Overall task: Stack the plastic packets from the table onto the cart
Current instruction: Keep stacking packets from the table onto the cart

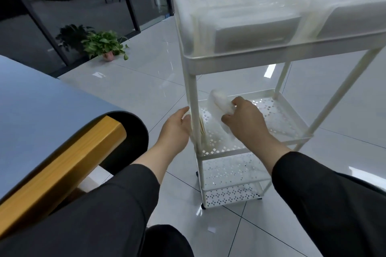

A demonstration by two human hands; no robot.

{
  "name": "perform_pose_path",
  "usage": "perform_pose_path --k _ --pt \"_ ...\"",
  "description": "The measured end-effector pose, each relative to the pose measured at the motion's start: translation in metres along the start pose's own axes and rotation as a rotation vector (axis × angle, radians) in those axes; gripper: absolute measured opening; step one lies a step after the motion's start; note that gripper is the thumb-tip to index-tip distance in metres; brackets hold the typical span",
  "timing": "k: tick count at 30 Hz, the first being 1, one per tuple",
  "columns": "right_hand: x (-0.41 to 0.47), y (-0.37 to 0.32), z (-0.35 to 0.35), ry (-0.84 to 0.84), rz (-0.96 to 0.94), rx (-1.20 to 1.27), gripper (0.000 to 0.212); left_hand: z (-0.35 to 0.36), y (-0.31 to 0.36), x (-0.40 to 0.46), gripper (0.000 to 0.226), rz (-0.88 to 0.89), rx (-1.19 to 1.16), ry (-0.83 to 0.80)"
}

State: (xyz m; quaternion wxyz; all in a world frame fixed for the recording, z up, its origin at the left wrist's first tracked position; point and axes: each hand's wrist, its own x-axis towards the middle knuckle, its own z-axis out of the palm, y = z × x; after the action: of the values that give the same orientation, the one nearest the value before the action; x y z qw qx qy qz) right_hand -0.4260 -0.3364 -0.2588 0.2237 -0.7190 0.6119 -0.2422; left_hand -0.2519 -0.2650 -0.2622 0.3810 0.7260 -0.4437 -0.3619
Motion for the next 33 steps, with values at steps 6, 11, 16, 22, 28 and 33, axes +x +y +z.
perform_pose_path --k 6,11,16,22,28,33 --pt "0.002 -0.005 0.023 -0.061 -0.043 -0.041 0.043 0.015 0.004 0.017 0.023 -0.04 -0.171 -0.033" --pt "-0.004 0.003 0.033 -0.216 -0.023 0.124 0.057 0.019 -0.004 0.023 0.022 -0.014 -0.156 -0.088" --pt "-0.009 0.017 0.032 -0.165 -0.032 0.232 0.046 0.019 -0.008 0.025 0.015 0.062 -0.109 -0.075" --pt "-0.009 0.022 0.029 -0.205 0.001 0.266 0.034 0.02 -0.008 0.029 0.063 0.156 0.211 -0.029" --pt "-0.007 0.029 0.028 -0.263 0.009 0.329 0.034 0.021 -0.007 0.042 0.066 0.139 0.268 -0.008" --pt "-0.004 0.03 0.027 -0.263 -0.013 0.309 0.034 0.022 -0.008 0.051 0.057 0.094 0.247 0.0"
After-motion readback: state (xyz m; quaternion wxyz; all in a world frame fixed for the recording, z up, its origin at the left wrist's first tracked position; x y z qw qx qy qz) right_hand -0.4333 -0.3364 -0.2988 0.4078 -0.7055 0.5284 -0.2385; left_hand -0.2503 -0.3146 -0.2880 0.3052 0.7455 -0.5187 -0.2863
